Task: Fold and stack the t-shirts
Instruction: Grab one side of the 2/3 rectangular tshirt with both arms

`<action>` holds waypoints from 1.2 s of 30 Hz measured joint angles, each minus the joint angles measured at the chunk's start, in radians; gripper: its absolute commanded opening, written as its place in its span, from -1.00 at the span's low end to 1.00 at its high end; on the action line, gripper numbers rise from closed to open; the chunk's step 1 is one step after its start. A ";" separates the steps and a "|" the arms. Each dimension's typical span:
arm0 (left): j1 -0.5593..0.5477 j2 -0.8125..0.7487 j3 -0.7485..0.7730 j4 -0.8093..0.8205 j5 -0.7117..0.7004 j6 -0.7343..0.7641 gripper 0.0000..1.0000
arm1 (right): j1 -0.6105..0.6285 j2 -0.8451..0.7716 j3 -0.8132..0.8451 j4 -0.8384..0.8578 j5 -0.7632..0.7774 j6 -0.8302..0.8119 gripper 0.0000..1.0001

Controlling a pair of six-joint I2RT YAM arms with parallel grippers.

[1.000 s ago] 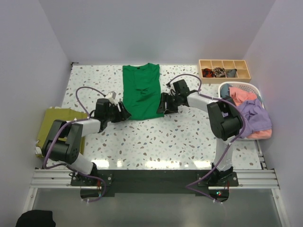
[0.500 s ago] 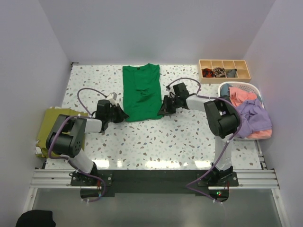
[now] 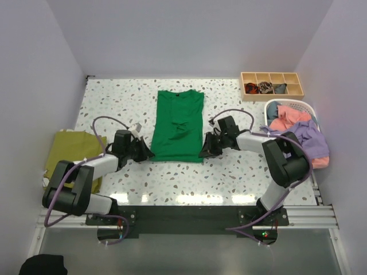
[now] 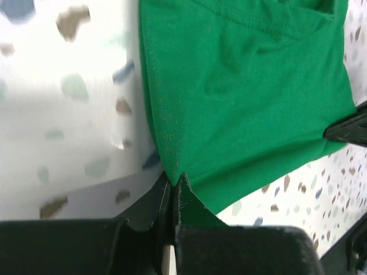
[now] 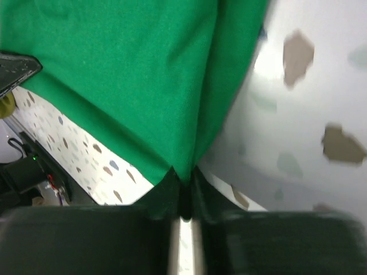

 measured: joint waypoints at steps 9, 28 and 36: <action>-0.017 -0.129 -0.080 -0.070 0.000 -0.023 -0.03 | -0.007 -0.171 -0.116 -0.074 0.063 0.010 0.04; -0.018 -0.109 -0.092 0.030 0.003 -0.040 0.08 | 0.084 -0.141 -0.197 0.146 0.017 0.203 -0.03; -0.044 -0.090 -0.111 0.030 -0.008 -0.057 -1.00 | 0.131 -0.050 -0.159 0.199 0.024 0.220 -1.00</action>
